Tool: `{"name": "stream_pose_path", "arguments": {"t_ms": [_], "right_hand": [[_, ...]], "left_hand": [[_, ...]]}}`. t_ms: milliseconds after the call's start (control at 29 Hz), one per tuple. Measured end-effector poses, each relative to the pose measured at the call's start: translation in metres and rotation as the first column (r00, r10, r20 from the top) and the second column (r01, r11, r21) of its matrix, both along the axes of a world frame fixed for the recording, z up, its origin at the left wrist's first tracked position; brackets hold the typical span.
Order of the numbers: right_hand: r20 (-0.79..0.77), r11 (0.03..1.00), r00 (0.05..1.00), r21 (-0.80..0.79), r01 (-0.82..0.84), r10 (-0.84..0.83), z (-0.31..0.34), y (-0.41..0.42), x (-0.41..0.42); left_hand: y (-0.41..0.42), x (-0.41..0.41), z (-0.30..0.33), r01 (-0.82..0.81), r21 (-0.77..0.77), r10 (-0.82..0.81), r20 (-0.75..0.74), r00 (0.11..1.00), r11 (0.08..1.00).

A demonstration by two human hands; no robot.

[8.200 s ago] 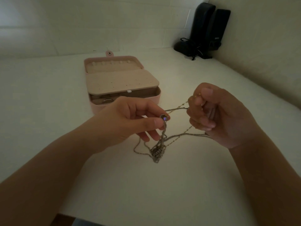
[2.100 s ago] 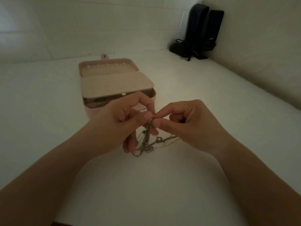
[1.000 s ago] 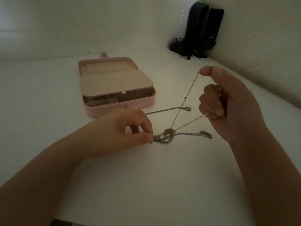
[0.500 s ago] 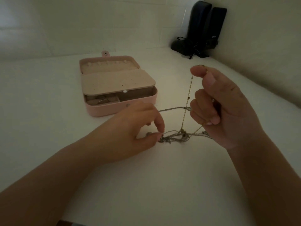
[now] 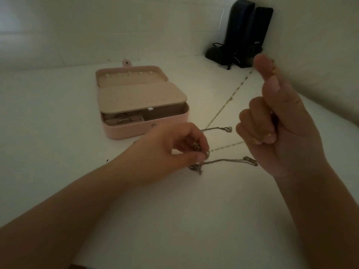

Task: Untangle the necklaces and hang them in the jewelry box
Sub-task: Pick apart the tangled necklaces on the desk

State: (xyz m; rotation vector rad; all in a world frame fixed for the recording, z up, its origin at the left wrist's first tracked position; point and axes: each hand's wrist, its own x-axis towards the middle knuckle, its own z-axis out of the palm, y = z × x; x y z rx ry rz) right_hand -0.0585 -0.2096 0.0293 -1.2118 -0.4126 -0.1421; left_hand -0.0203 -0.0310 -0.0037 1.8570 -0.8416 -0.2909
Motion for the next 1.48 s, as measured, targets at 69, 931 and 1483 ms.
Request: {"name": "stream_pose_path", "arguments": {"t_ms": [69, 931, 1483], "right_hand": [[-0.029, 0.995, 0.995, 0.032, 0.097, -0.096, 0.002, -0.002, 0.001], [-0.176, 0.906, 0.907, 0.117, 0.406, -0.383, 0.001, -0.017, 0.007], [-0.096, 0.998, 0.994, 0.002, 0.059, -0.059, -0.001, -0.002, 0.003]], "left_hand": [[0.004, 0.002, 0.002, -0.024, -0.109, 0.014, -0.097, 0.995, 0.994], [0.02, 0.006, 0.008, -0.137, -0.393, -0.008, -0.347, 0.938, 0.909], [0.015, 0.005, -0.003, -0.168, 0.167, 0.12, 0.263, 0.957, 0.972]]}}
